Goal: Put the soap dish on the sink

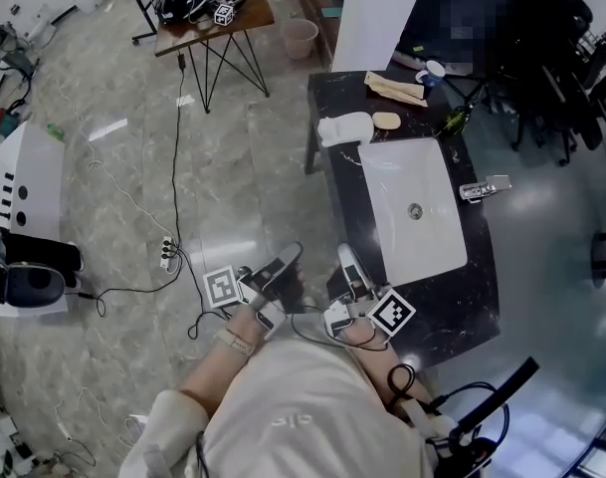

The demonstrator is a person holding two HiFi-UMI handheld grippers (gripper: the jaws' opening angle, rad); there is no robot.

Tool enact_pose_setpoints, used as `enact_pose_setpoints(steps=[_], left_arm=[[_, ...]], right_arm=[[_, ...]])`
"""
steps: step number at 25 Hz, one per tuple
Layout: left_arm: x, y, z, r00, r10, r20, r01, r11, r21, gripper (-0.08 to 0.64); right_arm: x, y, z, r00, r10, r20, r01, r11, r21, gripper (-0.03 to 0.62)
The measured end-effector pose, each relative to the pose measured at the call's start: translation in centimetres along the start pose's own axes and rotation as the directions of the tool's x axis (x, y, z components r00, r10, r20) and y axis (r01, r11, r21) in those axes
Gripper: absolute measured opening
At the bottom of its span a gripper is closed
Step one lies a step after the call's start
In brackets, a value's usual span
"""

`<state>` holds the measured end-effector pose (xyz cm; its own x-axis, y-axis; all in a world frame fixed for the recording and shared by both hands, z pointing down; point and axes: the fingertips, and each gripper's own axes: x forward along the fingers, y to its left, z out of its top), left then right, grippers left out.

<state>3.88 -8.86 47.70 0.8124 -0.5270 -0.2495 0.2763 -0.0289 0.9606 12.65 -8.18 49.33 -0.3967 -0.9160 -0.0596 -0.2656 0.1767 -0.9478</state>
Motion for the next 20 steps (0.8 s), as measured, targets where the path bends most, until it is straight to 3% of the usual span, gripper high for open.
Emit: enact_pose_setpoints(steps=[20], left_arm=[[-1.3, -1.3, 1.9, 0.999, -0.005, 0.044, 0.004, 1.000, 0.015, 0.006]], right_arm=[[2.2, 0.8, -1.4, 0.998, 0.000, -0.061, 0.000, 1.000, -0.007, 0.032]])
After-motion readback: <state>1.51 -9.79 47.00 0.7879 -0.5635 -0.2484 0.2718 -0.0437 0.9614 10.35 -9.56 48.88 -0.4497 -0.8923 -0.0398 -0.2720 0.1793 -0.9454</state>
